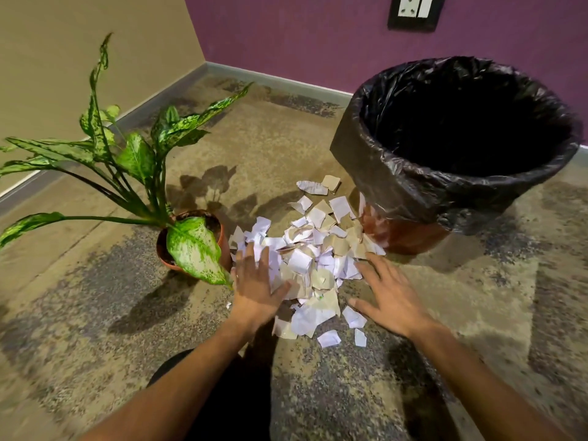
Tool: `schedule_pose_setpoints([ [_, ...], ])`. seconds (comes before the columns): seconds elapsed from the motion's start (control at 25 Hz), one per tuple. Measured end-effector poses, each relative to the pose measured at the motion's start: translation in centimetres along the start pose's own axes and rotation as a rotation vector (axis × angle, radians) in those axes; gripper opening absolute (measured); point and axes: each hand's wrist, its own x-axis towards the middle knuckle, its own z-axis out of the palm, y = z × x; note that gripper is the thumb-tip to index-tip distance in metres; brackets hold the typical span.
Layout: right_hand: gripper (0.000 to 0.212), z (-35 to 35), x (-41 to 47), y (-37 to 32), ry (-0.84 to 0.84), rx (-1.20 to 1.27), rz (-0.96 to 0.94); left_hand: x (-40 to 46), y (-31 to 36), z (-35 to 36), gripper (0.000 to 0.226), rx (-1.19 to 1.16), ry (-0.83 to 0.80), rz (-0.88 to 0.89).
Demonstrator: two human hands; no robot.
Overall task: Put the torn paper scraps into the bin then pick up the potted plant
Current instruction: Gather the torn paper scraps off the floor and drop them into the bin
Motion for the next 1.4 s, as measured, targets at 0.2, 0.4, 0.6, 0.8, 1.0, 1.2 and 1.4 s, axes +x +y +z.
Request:
schedule_pose_setpoints([
  [0.2,0.089,-1.4,3.6,-0.5,-0.012,0.043,0.013,3.7,-1.1,0.2,0.101,-0.170,0.083,-0.036],
  [0.4,0.107,-2.6,6.6,-1.7,-0.063,0.027,0.067,6.9,-0.6,-0.6,0.111,-0.358,0.017,-0.170],
  [0.6,0.114,-2.5,8.5,-3.8,-0.069,-0.008,0.076,9.0,-1.0,0.0,0.100,-0.384,-0.152,-0.246],
  [0.8,0.109,-1.7,7.3,-6.5,-0.117,-0.047,-0.098,6.0,0.7,2.1,0.105,-0.137,-0.102,-0.044],
  [1.0,0.082,-1.4,4.4,-6.3,-0.141,-0.087,-0.104,2.6,4.4,2.6,0.099,-0.166,-0.296,0.055],
  [1.2,0.061,-2.3,1.3,-3.1,-0.242,-0.087,0.080,0.1,7.3,2.9,0.088,-0.143,-0.533,0.226],
  [1.4,0.064,-3.4,-1.3,0.6,-0.192,0.055,0.200,-0.4,7.7,1.3,0.077,-0.287,-0.444,0.254],
])
